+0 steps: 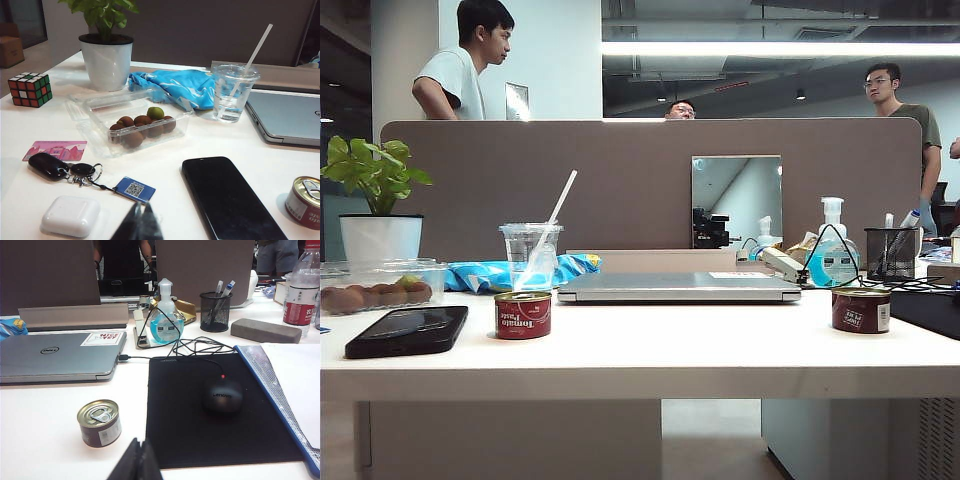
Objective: Stack a can of tomatoes on the right onto the can of tomatoes on the left.
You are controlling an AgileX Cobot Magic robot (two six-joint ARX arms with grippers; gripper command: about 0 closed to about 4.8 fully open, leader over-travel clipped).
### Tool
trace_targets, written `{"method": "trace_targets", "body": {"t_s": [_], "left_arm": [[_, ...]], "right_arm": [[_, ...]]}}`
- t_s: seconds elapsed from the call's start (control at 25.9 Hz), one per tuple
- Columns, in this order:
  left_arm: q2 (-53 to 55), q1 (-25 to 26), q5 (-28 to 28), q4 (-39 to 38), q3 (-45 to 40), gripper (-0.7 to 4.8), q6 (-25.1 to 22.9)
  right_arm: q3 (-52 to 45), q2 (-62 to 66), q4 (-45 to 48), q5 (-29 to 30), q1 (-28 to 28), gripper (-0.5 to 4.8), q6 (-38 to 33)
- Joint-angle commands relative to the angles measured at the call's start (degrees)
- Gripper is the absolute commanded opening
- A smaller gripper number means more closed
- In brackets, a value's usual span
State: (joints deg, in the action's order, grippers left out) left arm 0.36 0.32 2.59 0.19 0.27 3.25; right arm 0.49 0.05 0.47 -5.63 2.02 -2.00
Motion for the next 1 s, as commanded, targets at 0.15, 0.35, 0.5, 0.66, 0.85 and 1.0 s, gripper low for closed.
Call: {"method": "trace_targets", "body": {"t_s": [0.15, 0.35, 0.5, 0.66, 0.85, 1.0], "left_arm": [[0.04, -0.02, 0.00, 0.74, 0.24, -0.04, -0.20], [0.04, -0.02, -0.02, 0.72, 0.24, -0.04, -0.20], [0.07, -0.04, -1.18, 1.46, 0.57, -0.04, 0.81], [0.37, -0.07, -3.37, 0.35, 3.78, -0.05, 2.16], [3.50, -0.07, -10.97, -2.47, 9.29, -0.05, 2.64], [11.96, -0.07, -25.77, -0.68, 12.24, -0.05, 2.84]], "right_arm": [[-0.44, -0.02, 0.59, -0.24, 0.04, -0.05, -0.13], [-0.44, -0.02, 0.59, -0.24, 0.02, -0.05, -0.13], [-0.20, -0.02, 0.79, -0.24, 0.04, 0.03, -0.15], [2.40, 0.09, 1.01, -0.22, 0.04, 0.19, -0.15], [7.39, 0.50, 0.02, 0.24, 0.04, 0.18, -0.13], [12.55, 3.19, -3.32, 4.70, 0.07, 0.18, 0.37]]}}
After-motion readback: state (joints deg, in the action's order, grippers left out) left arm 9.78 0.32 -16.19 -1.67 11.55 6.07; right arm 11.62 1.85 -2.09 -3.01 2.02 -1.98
